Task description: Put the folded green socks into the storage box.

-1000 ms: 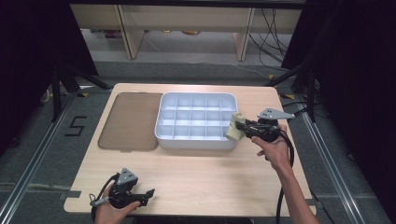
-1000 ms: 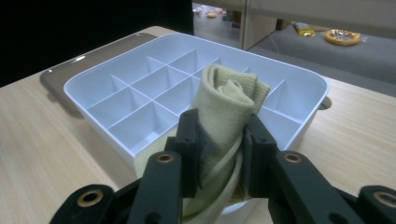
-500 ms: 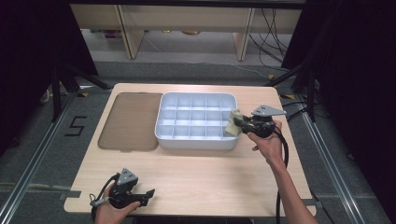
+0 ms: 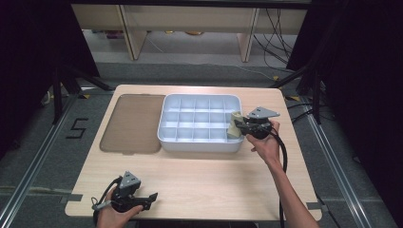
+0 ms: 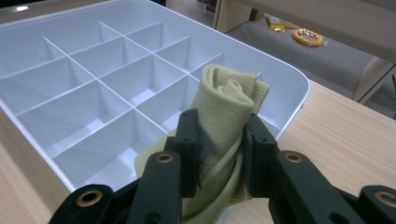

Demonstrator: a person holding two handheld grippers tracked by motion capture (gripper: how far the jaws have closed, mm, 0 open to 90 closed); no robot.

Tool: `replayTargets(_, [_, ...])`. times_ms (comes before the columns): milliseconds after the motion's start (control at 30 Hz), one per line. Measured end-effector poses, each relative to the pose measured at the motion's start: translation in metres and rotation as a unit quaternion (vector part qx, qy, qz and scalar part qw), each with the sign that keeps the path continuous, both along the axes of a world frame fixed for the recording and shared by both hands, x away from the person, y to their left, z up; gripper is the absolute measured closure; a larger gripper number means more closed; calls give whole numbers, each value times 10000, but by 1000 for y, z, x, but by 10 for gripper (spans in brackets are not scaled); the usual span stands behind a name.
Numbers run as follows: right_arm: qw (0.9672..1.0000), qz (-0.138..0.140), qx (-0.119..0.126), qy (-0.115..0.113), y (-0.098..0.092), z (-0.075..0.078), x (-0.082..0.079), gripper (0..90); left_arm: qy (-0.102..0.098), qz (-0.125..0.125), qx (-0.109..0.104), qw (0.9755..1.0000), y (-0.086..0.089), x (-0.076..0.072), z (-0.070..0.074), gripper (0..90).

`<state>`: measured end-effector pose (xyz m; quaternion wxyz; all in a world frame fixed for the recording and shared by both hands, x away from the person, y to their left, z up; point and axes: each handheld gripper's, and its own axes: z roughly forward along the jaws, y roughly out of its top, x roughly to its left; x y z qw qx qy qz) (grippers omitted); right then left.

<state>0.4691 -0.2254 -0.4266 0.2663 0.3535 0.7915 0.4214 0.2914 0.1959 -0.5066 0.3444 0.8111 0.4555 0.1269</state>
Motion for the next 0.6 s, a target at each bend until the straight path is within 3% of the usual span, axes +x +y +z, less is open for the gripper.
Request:
replayTargets(233, [9994,34,-333,1,6,-8,2,717,42,-57,59,10000,0,0,1,210])
replayTargets(333, [9990,120,-410,124,9,-10,1,716,33,-52,67,10000,-1,-1,0,210])
replayTargets(467, [9979,243,-579,124,11,-13,2,715,4,5,32,10000,-1,-1,1,210])
replayTargets(600, [9977,245,-612,184,12,-16,1,714,17,-44,67,10000,0,-1,1,210])
